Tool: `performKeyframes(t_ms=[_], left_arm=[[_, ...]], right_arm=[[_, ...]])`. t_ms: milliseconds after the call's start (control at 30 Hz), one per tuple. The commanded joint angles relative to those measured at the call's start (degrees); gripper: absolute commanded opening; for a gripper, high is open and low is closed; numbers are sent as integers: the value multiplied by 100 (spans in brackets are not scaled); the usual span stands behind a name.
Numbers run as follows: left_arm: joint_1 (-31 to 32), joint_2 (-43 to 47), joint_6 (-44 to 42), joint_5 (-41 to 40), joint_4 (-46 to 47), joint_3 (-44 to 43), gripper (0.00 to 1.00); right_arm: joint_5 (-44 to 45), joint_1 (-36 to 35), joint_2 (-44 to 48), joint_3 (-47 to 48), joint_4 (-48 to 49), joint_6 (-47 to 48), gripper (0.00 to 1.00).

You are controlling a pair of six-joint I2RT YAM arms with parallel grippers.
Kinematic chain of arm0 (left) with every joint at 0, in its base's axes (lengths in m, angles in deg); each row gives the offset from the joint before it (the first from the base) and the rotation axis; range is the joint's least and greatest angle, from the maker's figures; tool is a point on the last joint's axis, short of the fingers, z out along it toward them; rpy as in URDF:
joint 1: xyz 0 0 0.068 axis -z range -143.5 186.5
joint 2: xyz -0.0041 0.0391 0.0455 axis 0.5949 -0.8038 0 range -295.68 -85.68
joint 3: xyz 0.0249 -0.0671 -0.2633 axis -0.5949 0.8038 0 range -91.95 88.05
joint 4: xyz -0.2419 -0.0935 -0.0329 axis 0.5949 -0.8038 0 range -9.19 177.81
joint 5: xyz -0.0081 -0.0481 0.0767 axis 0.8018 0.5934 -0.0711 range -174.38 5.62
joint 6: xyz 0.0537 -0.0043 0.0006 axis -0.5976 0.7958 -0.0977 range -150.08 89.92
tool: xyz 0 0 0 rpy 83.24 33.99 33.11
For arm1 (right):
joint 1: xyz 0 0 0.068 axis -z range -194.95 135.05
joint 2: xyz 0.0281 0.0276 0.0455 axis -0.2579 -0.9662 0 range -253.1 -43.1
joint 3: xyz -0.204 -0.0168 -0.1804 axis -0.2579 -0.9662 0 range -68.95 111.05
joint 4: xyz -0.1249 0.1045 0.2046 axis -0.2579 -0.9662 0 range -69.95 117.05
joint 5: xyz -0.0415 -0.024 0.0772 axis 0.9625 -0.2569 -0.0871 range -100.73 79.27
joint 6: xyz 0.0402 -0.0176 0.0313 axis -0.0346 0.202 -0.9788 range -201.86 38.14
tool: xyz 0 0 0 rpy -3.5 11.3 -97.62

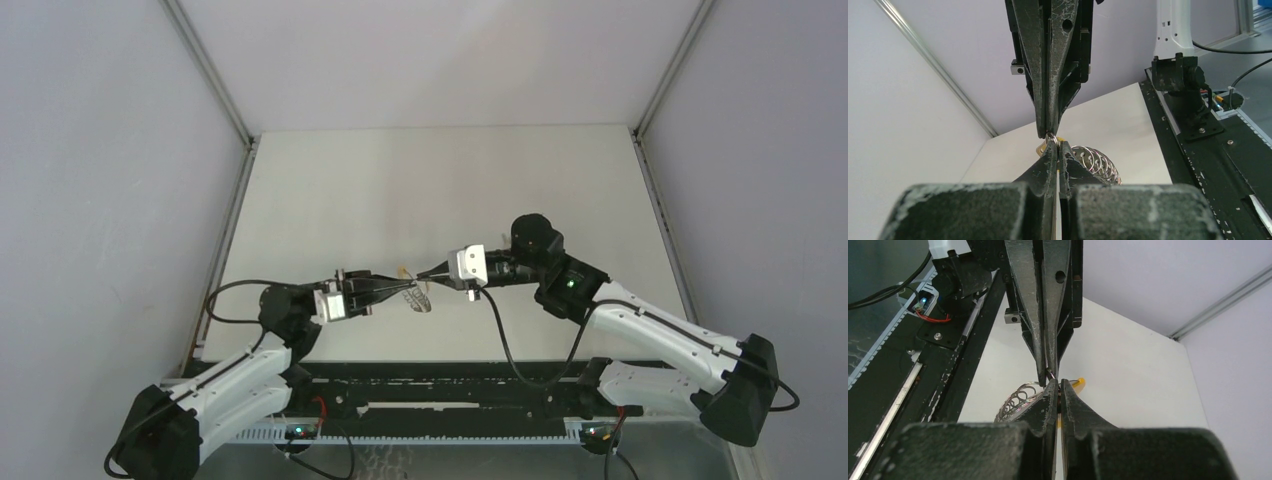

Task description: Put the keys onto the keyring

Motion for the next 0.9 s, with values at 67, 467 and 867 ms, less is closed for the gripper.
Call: performKeyframes(t_ms=[67,467,867], left_arm=[[42,-7,233,195,588,18,0],[-2,-107,417,383,730,-94,0],[6,-452,689,325,1240,-79,0]], right_arm=[[-1006,108,-114,16,186,460,0],[-1644,139,-350,438,-612,1314,0],[-1516,101,-598,432,365,822,0]])
